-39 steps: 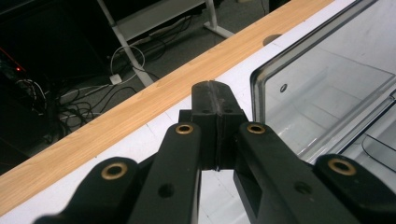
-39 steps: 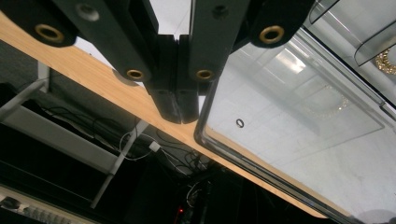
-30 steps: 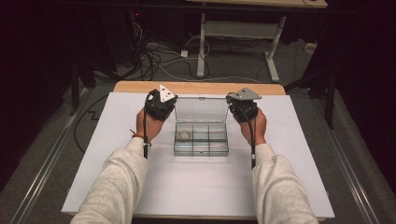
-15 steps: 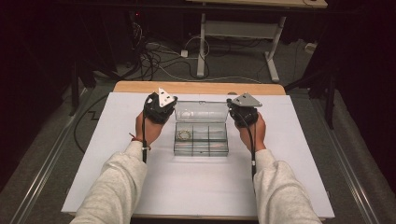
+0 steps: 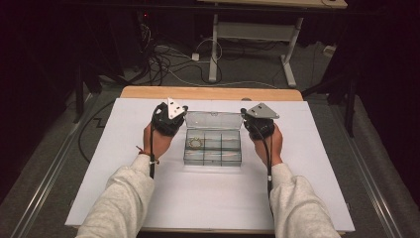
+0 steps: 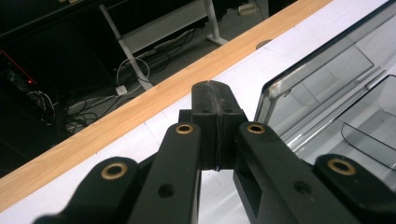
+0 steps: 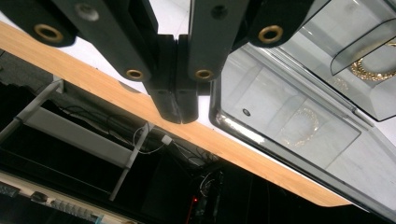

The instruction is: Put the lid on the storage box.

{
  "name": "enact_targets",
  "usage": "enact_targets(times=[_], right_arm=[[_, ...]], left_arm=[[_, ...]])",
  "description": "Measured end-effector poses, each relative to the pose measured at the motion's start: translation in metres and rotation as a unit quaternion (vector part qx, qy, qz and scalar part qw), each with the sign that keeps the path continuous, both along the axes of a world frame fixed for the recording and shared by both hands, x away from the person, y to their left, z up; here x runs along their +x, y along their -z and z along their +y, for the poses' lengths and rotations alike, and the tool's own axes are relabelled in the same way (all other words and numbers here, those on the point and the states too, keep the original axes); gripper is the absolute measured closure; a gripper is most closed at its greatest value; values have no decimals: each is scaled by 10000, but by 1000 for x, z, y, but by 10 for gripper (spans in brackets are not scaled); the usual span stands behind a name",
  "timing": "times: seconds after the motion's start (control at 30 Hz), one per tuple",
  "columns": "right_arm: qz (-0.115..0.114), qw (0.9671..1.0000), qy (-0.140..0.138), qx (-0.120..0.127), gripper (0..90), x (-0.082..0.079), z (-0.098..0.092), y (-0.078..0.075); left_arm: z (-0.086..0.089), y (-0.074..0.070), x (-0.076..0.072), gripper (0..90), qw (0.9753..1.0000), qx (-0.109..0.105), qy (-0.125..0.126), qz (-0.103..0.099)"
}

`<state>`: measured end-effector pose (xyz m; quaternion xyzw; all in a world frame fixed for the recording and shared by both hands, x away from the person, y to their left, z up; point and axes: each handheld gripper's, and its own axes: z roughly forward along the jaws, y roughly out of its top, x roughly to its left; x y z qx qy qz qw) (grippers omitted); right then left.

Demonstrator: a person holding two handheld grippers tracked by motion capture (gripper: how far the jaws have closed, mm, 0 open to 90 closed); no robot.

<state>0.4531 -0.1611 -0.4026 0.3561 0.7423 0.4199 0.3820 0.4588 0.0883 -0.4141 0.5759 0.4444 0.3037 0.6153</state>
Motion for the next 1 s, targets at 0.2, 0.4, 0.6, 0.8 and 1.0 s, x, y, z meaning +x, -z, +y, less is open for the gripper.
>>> enact_targets(times=[0.2,0.4,0.6,0.8,1.0], right_arm=[[7,10000,19,27,900,-2,0,1],[8,10000,62,58,900,-6,1,2],[11,10000,30,81,900,-10,0,4],[33,9999,14,101,900,-13,0,5],[6,10000,41,64,900,-16,0,6]], left_arm=[[-1,1,-4,874,10000,34,-27,-37],[-1,4,-8,876,10000,-8,-58,-81],[-1,6,-14,876,9999,-58,-92,-88],[-2,8,-17,876,9999,-54,-106,-95],[-2,9,-21,876,9999,-47,-111,-109]])
